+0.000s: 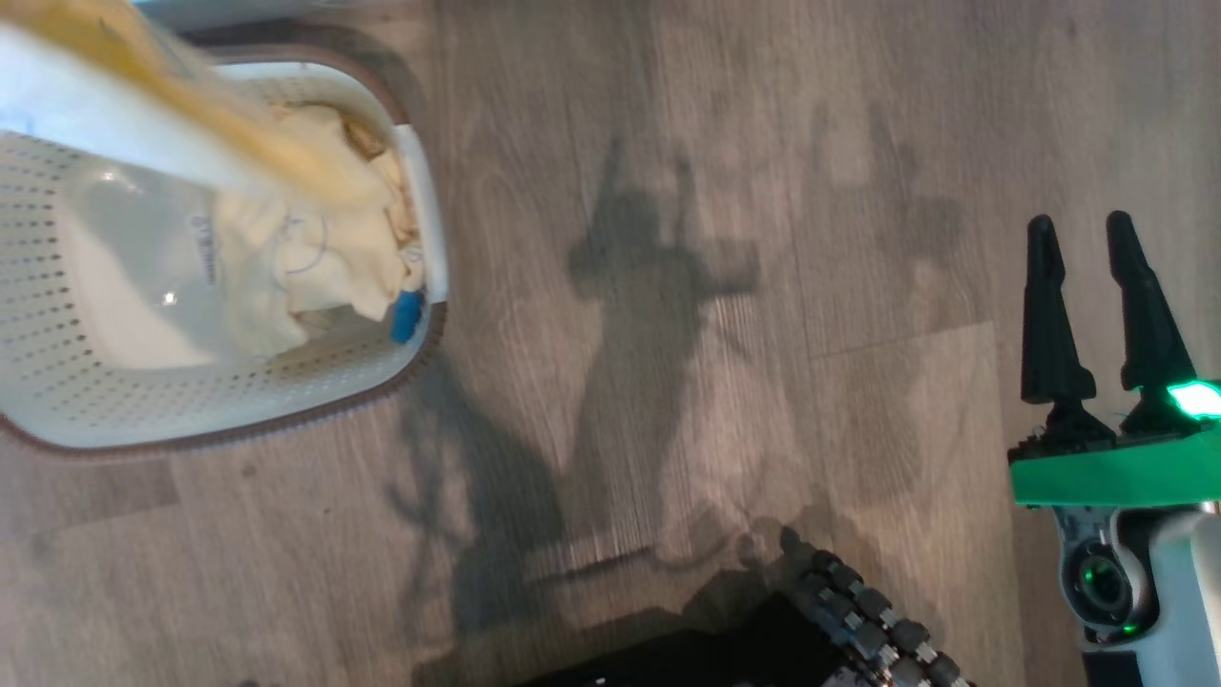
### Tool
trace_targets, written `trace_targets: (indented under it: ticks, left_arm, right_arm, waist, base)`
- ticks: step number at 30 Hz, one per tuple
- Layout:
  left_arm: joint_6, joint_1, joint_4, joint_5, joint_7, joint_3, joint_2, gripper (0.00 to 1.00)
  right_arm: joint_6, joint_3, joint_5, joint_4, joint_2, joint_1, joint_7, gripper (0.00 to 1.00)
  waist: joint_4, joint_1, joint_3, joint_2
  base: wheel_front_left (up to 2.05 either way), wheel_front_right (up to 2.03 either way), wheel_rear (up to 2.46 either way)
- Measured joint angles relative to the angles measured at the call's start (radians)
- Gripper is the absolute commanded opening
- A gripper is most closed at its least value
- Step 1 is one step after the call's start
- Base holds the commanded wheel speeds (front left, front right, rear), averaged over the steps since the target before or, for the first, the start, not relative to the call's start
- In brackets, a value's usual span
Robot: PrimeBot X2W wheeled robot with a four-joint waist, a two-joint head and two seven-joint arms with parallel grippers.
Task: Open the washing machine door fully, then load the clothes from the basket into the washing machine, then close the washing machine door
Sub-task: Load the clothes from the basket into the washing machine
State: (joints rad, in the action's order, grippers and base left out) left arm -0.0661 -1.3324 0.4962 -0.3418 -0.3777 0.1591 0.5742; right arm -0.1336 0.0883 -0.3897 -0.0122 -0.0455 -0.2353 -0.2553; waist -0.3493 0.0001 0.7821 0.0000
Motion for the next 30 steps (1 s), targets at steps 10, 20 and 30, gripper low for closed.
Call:
trace_targets:
  ticks: [10, 20, 30]
  left_arm:
    - [0.006, -0.199, 0.1, 0.064, 0.149, 0.008, 0.041, 0.0]
    - [0.03, -0.351, 0.175, 0.121, 0.41, 0.044, 0.043, 0.0]
    - [0.05, -0.359, 0.337, 0.082, 0.327, 0.044, 0.038, 0.0]
  right_arm:
    - [0.0, 0.021, -0.035, 0.013, 0.002, -0.021, 0.0, 1.0]
    - [0.0, 0.045, -0.05, 0.014, 0.004, -0.048, 0.0, 1.0]
    - [0.0, 0.053, -0.063, 0.028, 0.004, -0.059, 0.0, 1.0]
  waist:
    - [-0.069, 0.0, 0.048, 0.0]
    - [-0.087, -0.0001, 0.097, 0.0]
    - [-0.08, -0.0001, 0.116, 0.0]
  base:
    - [0.0, 0.0, 0.0]
    - [0.0, 0.0, 0.0]
    - [0.0, 0.0, 0.0]
